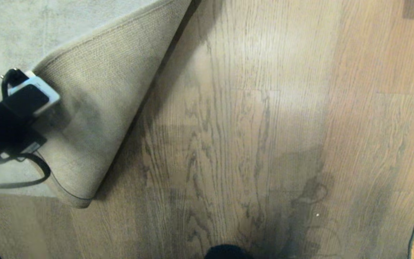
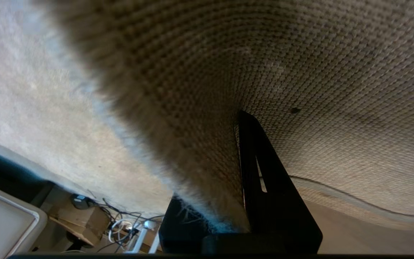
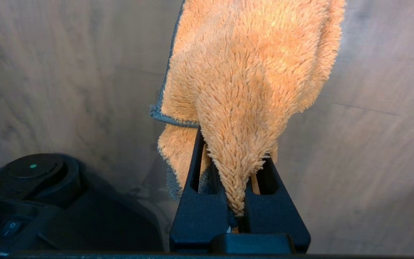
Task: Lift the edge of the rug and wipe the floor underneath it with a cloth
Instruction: Wipe the floor under the carpet with a rag
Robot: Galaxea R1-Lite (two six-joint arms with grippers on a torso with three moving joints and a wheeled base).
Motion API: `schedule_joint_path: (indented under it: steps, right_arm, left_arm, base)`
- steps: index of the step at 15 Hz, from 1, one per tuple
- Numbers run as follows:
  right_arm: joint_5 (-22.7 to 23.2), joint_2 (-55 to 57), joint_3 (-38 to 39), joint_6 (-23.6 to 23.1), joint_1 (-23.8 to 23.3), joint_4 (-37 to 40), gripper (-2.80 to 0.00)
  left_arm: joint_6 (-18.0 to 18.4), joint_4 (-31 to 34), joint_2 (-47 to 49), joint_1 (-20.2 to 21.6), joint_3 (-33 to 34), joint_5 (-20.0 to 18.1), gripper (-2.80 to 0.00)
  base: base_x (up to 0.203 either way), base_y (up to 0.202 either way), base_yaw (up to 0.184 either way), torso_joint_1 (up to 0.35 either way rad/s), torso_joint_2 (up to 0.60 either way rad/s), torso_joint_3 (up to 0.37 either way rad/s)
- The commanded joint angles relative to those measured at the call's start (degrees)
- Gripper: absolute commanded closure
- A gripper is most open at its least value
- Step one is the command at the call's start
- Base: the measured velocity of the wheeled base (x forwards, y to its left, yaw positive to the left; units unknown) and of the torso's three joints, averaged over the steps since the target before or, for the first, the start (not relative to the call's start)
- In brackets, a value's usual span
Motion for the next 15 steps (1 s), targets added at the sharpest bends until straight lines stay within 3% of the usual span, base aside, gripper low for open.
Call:
schedule_joint_path:
  steps: [1, 11, 15]
  right_arm:
    - [0.0, 0.1, 0.0, -0.1, 0.0, 0.0, 0.0]
    - [0.0, 0.1, 0.0, -0.1, 0.0, 0.0, 0.0]
    - [0.0, 0.1, 0.0, -0.1, 0.0, 0.1, 0.0]
  left_arm:
    - [0.3, 0.0, -0.2, 0.2, 0.2, 0.3, 0.0]
    - [0.3, 0.3, -3.0, 0.2, 2.0, 0.5, 0.0]
    - [0.3, 0.4, -3.4, 0.2, 2.3, 0.5, 0.0]
  base:
    - [0.0, 0.192, -0.001, 0.002, 0.0, 0.002]
    - [0.0, 0.19, -0.003, 0.002, 0.0, 0.001]
    - [0.0, 0.054, 0.0, 0.002, 0.0, 0.0]
